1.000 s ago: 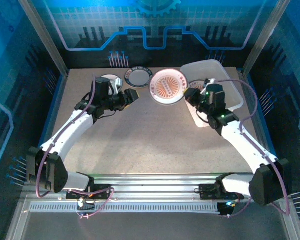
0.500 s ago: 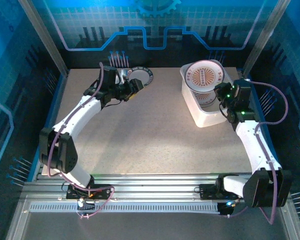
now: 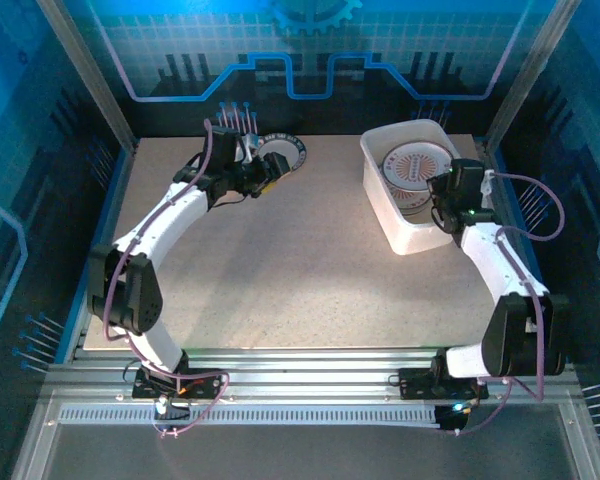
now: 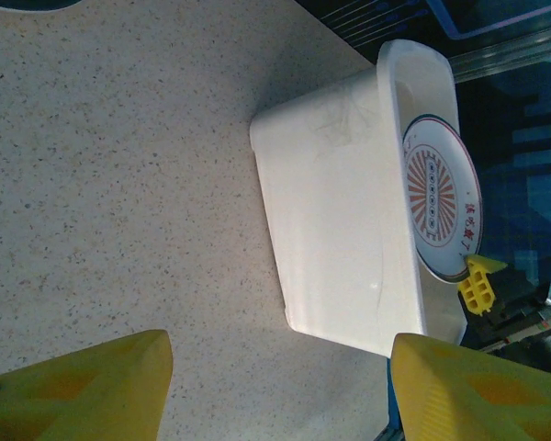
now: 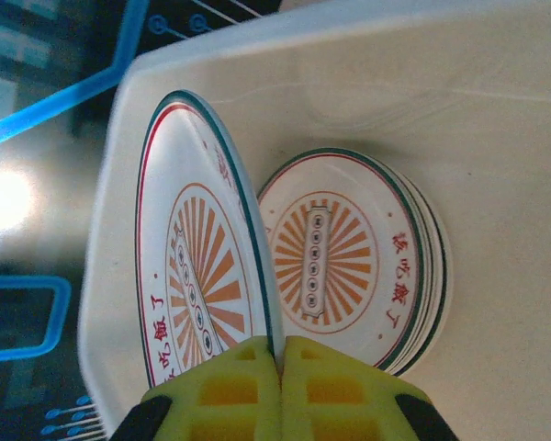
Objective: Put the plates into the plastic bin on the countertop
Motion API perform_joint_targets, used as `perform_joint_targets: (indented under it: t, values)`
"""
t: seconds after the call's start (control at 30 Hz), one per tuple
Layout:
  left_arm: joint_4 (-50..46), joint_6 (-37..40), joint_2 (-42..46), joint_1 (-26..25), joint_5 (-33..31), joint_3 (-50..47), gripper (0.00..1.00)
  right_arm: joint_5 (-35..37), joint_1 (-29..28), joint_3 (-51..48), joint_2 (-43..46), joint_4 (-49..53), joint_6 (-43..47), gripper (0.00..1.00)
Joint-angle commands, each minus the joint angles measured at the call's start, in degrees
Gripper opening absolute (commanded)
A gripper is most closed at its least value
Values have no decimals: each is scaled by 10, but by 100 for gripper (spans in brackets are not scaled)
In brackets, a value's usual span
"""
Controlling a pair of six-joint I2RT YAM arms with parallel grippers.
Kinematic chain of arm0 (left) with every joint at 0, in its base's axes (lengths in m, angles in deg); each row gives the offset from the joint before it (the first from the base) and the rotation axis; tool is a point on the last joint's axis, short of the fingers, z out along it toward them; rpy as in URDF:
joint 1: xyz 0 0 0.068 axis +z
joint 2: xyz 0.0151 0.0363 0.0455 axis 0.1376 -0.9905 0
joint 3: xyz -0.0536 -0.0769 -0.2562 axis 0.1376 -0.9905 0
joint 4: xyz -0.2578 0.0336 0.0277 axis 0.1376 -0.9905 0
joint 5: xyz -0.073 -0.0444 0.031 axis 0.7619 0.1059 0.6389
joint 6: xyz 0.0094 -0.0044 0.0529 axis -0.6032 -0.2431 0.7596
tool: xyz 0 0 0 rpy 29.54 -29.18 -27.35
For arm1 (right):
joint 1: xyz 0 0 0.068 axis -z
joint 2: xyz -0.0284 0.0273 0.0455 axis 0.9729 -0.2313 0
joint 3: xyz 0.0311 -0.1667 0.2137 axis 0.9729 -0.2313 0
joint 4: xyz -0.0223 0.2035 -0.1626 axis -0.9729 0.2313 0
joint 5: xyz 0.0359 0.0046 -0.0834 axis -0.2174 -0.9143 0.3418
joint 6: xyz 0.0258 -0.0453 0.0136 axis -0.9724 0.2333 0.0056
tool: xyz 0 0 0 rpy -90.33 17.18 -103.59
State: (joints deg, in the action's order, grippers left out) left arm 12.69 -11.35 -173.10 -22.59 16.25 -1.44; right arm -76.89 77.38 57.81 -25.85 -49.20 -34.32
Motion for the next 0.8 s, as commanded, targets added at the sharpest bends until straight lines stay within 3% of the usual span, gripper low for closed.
perform_joint_targets:
  t: [0.0, 0.2, 0.77]
  values:
    - [-15, 4, -9, 7, 7, 13, 65, 51, -12, 10, -23, -23, -44, 0]
    - [-16, 6, -6, 17, 8, -1, 65, 95, -33, 30, -74, -15, -66, 0]
    - [-21, 13, 31, 51, 11, -49, 65, 130, -61, 95, -190, 15, -117, 0]
